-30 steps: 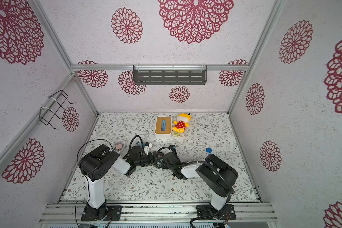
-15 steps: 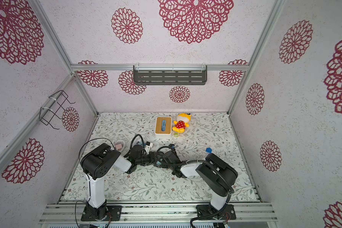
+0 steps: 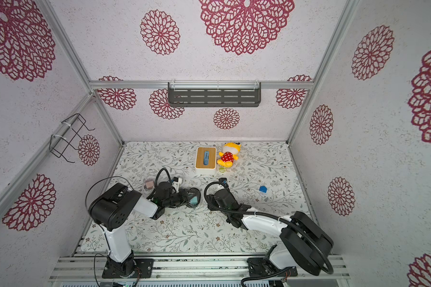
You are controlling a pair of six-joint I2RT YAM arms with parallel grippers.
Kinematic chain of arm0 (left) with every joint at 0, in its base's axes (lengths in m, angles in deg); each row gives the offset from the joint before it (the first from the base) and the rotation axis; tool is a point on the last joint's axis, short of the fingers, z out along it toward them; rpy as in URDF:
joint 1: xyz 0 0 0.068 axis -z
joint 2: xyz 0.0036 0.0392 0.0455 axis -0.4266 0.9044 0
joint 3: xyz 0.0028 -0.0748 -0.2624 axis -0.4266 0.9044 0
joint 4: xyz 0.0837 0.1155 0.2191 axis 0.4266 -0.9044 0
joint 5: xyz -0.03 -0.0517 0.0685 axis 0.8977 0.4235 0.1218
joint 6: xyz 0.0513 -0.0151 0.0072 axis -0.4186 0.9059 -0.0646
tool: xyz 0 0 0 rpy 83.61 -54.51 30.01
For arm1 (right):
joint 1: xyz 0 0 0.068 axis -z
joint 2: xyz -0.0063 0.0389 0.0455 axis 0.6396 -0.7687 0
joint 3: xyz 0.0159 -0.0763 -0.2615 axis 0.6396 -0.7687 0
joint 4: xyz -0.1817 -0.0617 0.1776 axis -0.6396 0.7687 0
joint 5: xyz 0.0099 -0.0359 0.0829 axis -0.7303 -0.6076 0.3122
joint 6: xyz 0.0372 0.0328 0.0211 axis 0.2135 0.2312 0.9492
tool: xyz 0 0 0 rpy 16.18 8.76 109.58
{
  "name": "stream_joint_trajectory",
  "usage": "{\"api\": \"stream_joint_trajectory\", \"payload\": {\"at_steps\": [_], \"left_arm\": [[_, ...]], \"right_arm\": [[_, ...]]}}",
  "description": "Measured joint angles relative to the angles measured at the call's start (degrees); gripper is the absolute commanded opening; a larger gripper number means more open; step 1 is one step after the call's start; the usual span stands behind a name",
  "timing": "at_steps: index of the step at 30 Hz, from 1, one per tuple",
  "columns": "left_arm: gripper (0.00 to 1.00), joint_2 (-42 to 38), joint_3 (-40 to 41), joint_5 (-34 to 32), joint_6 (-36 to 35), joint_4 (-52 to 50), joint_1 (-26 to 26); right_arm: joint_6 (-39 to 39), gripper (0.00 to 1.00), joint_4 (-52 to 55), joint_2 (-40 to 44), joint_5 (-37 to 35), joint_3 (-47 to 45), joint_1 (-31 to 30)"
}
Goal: Pack away charging kits
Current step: Pick up the storage bag at the center of the board, then zip the zipper on the storage bag.
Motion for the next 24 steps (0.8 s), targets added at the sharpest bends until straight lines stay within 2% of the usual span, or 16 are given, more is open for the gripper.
{"api": "stream_joint_trajectory", "payload": {"at_steps": [4, 8, 14, 17, 20, 24], "left_arm": [[0.0, -16.2, -2.7, -5.7, -1.3, -11.1, 0.5], [0.0, -37.7, -2.0, -11.9, -4.0, -18.5, 1.6], [0.0, -71.4, -0.2, -27.4, -10.4, -36.8, 4.8], [0.0, -83.6, 2.7, -33.0, -12.1, -39.0, 6.9], [0.0, -88.7, 5.3, -36.3, -12.4, -42.3, 7.8], [0.0, -87.7, 6.5, -37.3, -12.2, -45.1, 8.5]], "right_arm": [[-1.0, 0.65, 1.6, 6.8, 0.0, 0.5, -0.4], [-2.5, 0.68, -0.5, 12.7, 0.3, 0.4, -2.1], [-8.1, 0.6, -7.5, 10.3, 1.4, 4.7, -9.4], [-12.0, 0.58, -13.3, 8.4, 1.5, 5.7, -14.3], [-16.5, 0.57, -18.7, 7.5, 0.9, 4.9, -18.6], [-21.9, 0.5, -22.4, 6.6, -2.0, 2.8, -23.9]]}}
